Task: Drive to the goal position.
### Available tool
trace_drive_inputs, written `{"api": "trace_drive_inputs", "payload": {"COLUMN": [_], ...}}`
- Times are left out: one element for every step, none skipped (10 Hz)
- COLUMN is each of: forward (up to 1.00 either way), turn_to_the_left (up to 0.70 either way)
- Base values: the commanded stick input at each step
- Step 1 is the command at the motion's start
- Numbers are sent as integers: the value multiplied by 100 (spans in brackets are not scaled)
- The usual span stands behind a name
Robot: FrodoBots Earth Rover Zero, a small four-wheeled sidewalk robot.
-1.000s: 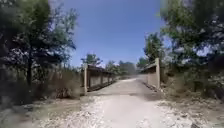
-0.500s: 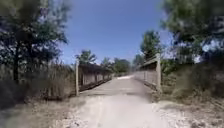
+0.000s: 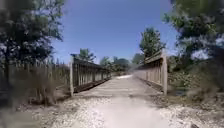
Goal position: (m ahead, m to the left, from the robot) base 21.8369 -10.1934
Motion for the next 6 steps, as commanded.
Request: {"api": "trace_drive_inputs", "payload": {"forward": [70,70,70,70,70,70], "turn_to_the_left": [0,0,0,0,0,0]}}
